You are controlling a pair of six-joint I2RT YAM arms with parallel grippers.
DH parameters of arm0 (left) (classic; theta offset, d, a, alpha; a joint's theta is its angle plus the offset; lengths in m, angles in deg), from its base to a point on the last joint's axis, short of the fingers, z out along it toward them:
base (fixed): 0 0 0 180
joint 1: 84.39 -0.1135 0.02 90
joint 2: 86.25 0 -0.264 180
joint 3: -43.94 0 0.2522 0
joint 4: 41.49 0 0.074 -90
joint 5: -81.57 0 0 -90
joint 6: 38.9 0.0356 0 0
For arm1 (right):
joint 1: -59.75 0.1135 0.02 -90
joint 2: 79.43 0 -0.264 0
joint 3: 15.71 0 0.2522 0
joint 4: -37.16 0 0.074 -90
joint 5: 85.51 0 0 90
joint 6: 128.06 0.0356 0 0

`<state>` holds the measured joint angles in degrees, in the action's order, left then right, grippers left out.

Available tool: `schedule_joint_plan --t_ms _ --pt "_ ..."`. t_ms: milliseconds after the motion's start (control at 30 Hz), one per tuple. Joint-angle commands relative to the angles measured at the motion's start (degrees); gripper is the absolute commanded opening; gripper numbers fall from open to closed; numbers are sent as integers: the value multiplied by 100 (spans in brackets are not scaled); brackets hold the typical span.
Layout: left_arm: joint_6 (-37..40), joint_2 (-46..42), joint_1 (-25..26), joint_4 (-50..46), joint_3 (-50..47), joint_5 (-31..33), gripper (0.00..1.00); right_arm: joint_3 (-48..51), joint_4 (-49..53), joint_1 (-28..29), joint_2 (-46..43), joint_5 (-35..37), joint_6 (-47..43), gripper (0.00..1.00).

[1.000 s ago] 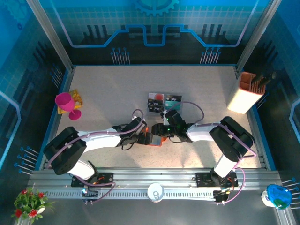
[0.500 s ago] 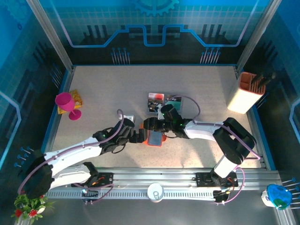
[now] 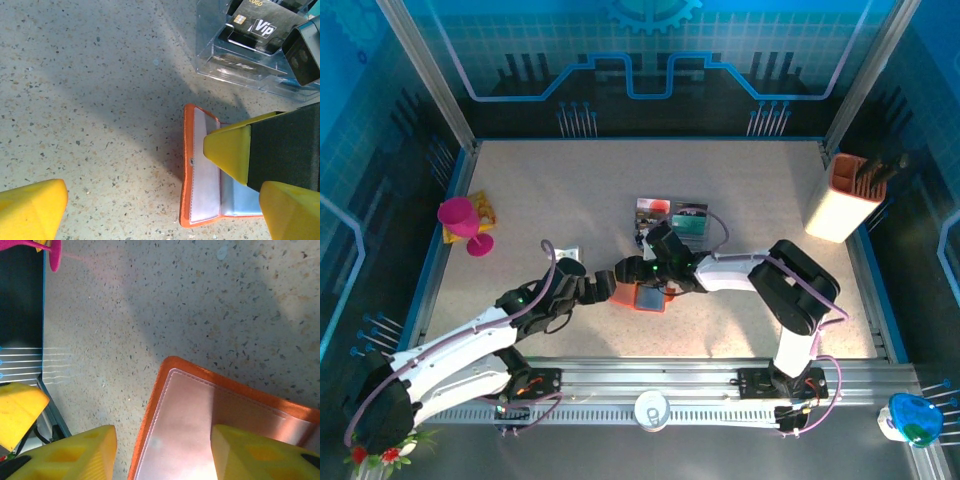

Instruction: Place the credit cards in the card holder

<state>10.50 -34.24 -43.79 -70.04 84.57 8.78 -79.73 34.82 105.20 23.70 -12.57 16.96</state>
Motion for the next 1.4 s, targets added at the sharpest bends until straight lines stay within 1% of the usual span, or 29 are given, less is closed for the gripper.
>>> schedule_joint_plan --t_ms 0,133,200,600,867,1133,1367 --pt "-1 -12 -61 -88 -103 55 99 -66 -262 69 131 -162 224 53" --pt "58 145 -79 5 -88 -18 99 -45 -457 60 125 -195 348 54" --pt "100 243 -91 77 -81 -75 99 139 -523 45 86 -197 390 54" --pt "311 812 -94 339 98 -269 99 350 -698 -130 -255 -132 499 54" --pt "434 1371 -93 620 255 -475 99 461 -981 -213 -256 -181 708 54" --pt "535 1794 -91 809 386 -482 99 606 -1460 -250 -98 -261 993 54" --pt "434 2308 -84 846 387 -248 99 549 -1186 -405 -349 -345 808 54"
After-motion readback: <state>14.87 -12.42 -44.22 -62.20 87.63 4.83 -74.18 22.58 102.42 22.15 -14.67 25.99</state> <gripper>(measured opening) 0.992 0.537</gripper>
